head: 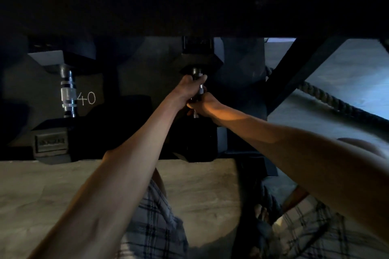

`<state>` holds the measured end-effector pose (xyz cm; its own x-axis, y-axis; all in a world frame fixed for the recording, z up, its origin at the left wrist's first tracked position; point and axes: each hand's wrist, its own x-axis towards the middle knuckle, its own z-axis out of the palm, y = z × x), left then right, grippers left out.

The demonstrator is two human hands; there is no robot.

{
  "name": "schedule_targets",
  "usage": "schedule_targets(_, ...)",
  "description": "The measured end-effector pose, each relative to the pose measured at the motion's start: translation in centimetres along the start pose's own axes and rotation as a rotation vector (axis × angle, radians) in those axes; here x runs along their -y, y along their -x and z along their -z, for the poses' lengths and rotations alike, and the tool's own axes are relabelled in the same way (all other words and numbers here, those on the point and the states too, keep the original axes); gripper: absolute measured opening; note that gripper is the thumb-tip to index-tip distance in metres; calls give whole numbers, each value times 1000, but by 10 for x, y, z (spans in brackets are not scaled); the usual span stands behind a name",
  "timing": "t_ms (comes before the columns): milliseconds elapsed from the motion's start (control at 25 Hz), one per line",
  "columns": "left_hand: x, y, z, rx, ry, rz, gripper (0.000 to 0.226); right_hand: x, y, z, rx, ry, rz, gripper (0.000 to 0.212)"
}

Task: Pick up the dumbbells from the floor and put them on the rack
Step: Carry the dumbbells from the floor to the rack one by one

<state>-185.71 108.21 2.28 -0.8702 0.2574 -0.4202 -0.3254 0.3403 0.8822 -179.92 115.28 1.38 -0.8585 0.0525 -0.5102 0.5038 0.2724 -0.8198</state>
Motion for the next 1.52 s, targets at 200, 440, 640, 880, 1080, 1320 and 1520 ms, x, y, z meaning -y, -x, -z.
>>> schedule_targets(200, 8, 66, 22, -64, -369, 63, 44, 21, 50, 2, -158, 683, -95, 44)
schedule_targets(440, -7, 187, 102, -109, -517, 165, 28, 80, 140, -23, -128, 536, -25, 29)
schedule_targets(640, 2, 226, 168, -178, -507, 179, 23, 97, 159, -88, -46, 507, -114, 30)
schedule_targets(880, 88, 236, 254, -227, -588, -26, 57, 93, 137, -187, -157, 410, -79, 24)
schedule_targets(1080, 146, 231, 284, -267, -735, -207, 103, 74, 101, -254, -317, 319, 31, 34)
schedule_targets(1320, 194, 186, 295, -520, -830, -574, 115, 73, 22, -294, -435, 324, 267, 43)
schedule_targets(1520, 223, 160, 307, -501, -700, -603, 121, 110, -25, -303, -206, 214, 293, 36)
